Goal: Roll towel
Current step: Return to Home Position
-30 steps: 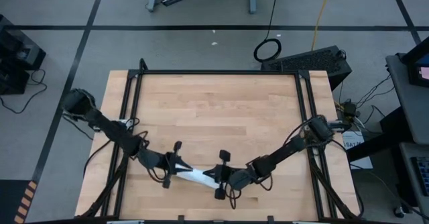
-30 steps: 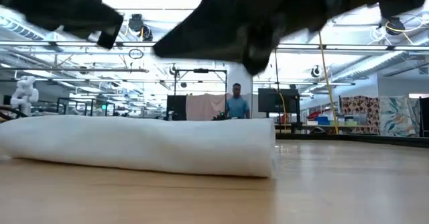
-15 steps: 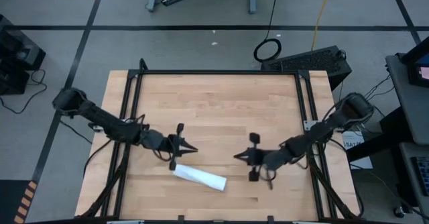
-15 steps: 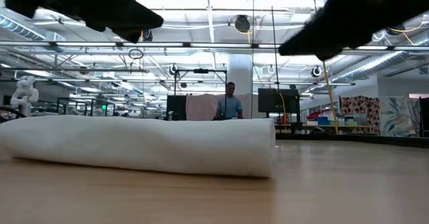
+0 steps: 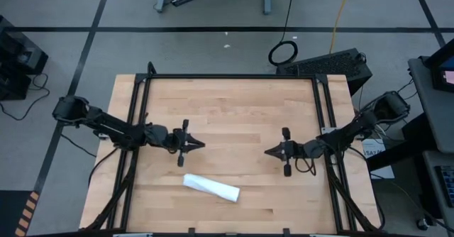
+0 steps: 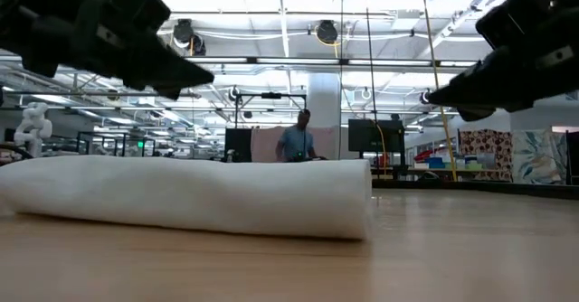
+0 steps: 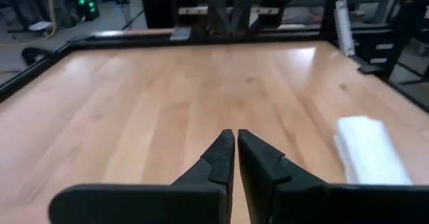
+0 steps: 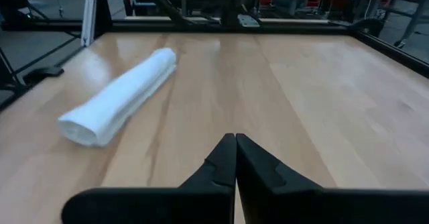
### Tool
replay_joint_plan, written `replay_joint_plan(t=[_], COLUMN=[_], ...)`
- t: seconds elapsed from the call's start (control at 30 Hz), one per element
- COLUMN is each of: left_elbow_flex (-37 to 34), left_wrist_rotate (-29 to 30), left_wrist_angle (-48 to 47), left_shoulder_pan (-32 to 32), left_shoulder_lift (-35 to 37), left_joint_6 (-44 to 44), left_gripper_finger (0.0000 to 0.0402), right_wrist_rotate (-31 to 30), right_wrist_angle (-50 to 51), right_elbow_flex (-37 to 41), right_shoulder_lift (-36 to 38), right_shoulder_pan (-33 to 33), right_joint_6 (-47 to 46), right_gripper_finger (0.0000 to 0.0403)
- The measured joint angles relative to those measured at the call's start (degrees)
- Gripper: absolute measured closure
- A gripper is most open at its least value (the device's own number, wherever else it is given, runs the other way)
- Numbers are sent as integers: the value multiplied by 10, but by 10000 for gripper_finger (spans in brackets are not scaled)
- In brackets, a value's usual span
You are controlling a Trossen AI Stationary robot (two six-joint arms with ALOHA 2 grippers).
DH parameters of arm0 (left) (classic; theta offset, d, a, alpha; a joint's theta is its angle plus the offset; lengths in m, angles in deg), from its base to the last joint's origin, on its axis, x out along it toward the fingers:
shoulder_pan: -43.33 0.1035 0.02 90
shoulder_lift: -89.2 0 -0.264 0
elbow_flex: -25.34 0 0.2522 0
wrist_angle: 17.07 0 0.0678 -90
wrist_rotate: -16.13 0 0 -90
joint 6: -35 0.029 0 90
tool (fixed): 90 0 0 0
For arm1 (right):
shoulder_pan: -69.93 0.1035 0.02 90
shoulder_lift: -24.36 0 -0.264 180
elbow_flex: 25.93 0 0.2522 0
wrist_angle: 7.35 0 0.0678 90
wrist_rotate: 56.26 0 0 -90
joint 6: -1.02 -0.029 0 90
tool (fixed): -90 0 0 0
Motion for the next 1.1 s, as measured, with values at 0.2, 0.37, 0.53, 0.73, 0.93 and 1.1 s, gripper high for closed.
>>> replay_joint_plan(t=[0.2, 0.37, 0.53, 0.73, 0.93, 1.1], left_elbow_flex=[-45, -86, -123, -130, -130, -131], left_wrist_rotate=[-1, 1, 3, 2, 2, 6], left_wrist_angle=[14, 9, 8, -60, -119, -202], left_shoulder_pan=[6, 6, 6, 6, 6, 6], left_shoulder_lift=[40, 101, 161, 220, 288, 360], left_joint_6=[-5, -18, -19, -19, -17, -19], left_gripper_finger=[373, 373, 373, 373, 373, 373], right_wrist_rotate=[1, 14, 29, 31, 31, 31], right_wrist_angle=[1, 8, 5, 2, 9, 62], right_elbow_flex=[39, 65, 63, 63, 63, 63], right_shoulder_lift=[35, 61, 68, 70, 91, 146], right_shoulder_pan=[-2, -3, -10, -34, -47, -47], right_joint_6=[6, 14, 50, 80, 108, 119], right_gripper_finger=[403, 403, 403, 403, 403, 403])
